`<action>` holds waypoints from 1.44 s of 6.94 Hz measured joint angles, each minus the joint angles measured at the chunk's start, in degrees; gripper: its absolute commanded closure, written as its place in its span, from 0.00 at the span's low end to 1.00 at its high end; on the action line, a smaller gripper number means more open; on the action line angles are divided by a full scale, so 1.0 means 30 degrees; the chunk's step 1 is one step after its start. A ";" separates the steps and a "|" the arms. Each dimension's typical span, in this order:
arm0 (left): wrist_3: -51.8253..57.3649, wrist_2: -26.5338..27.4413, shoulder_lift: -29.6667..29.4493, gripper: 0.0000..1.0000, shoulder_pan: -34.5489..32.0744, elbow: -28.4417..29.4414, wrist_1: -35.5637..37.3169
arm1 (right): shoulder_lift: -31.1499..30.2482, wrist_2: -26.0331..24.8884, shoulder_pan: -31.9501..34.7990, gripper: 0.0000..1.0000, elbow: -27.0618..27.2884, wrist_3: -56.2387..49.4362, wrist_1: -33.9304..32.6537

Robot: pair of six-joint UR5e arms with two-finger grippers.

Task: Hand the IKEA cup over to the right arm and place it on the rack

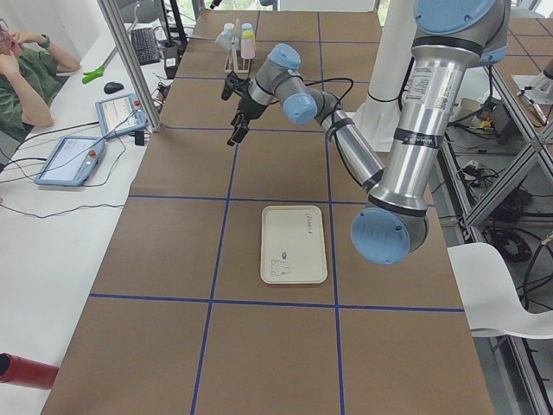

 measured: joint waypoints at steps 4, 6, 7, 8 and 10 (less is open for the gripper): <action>1.1732 -0.6572 0.2041 0.00 -0.6657 0.2301 0.2259 | -0.0356 0.6889 0.3758 0.00 0.0081 -0.7015 -0.7540; 1.5660 -0.9326 0.3649 0.00 -0.9455 0.4137 0.2234 | -0.1246 0.7977 0.4461 0.00 0.0266 -0.8939 -0.9269; 1.7137 -0.9943 0.4346 0.00 -1.0466 0.4954 0.2183 | -0.2246 0.8180 0.4697 0.00 0.0442 -1.0266 -0.9511; 1.8405 -1.0446 0.4670 0.00 -1.1264 0.5765 0.2102 | -0.3235 0.8230 0.4838 0.00 0.0691 -1.1164 -0.9429; 1.9311 -1.1380 0.4922 0.00 -1.2228 0.6678 0.1802 | -0.4528 0.7291 0.4906 0.00 0.1567 -1.1605 -0.8938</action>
